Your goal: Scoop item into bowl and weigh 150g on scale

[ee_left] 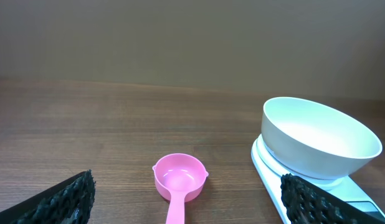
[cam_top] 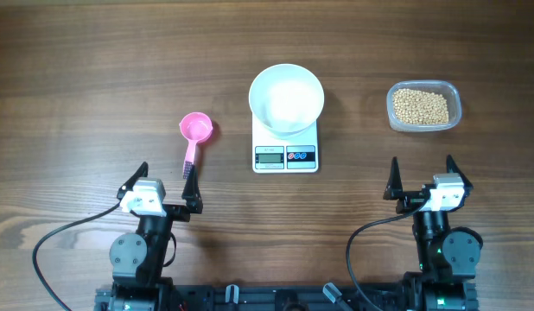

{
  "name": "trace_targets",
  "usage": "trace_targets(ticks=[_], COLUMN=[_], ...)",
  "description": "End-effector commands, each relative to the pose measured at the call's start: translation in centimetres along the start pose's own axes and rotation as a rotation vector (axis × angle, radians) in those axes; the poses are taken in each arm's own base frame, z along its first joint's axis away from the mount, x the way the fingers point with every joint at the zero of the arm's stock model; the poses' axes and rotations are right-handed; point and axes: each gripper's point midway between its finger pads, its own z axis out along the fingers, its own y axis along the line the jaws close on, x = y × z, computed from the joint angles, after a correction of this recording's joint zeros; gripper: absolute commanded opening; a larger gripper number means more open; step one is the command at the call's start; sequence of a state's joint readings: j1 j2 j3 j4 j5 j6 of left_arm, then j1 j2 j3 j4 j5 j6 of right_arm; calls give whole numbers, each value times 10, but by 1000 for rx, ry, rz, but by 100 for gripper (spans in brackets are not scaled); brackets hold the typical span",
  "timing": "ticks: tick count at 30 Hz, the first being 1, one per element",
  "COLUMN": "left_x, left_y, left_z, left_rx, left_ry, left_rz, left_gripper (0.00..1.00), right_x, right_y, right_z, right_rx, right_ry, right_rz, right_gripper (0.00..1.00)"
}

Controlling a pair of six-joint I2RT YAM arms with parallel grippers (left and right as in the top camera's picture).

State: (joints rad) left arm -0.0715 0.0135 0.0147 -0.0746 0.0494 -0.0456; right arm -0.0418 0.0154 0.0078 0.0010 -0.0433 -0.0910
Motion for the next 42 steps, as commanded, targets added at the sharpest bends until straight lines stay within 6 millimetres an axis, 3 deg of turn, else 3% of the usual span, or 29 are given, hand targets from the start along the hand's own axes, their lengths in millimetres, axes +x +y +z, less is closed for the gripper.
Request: trace_targets(ticks=[1, 16, 18, 21, 23, 25, 27, 32, 35, 38, 42], left_x=[3, 3, -5, -14, -23, -35, -61, -180, -248, -271, -260], left_y=[1, 1, -1, -24, -62, -76, -79, -49, -34, -33, -32], left_z=[0, 0, 0, -2, -12, -20, -27, -69, -97, -86, -56], left_rx=[-5, -5, 4, 136, 362, 452, 465, 245, 75, 35, 11], left_ry=[1, 1, -30, -61, -89, -128, -231, -627, -682, -455, 39], left_rz=[15, 16, 14, 13, -3, -30, -22, 12, 94, 75, 12], left_gripper=[100, 100, 100, 100, 100, 100, 100, 100, 100, 100, 100], right_x=[-1, -1, -1, -1, -1, -1, -1, -1, -1, -1, -1], right_y=[-1, -1, -1, -1, -1, -1, -1, -1, -1, -1, -1], right_z=[0, 0, 0, 0, 0, 0, 0, 0, 0, 0, 0], right_rx=[9, 9, 9, 9, 9, 9, 9, 9, 9, 9, 9], right_ry=[-7, -7, -7, -7, -7, -7, -7, -7, -7, -7, -7], right_rz=[14, 14, 15, 14, 14, 14, 14, 14, 14, 14, 14], right_gripper=[100, 100, 100, 100, 100, 100, 100, 100, 100, 100, 100])
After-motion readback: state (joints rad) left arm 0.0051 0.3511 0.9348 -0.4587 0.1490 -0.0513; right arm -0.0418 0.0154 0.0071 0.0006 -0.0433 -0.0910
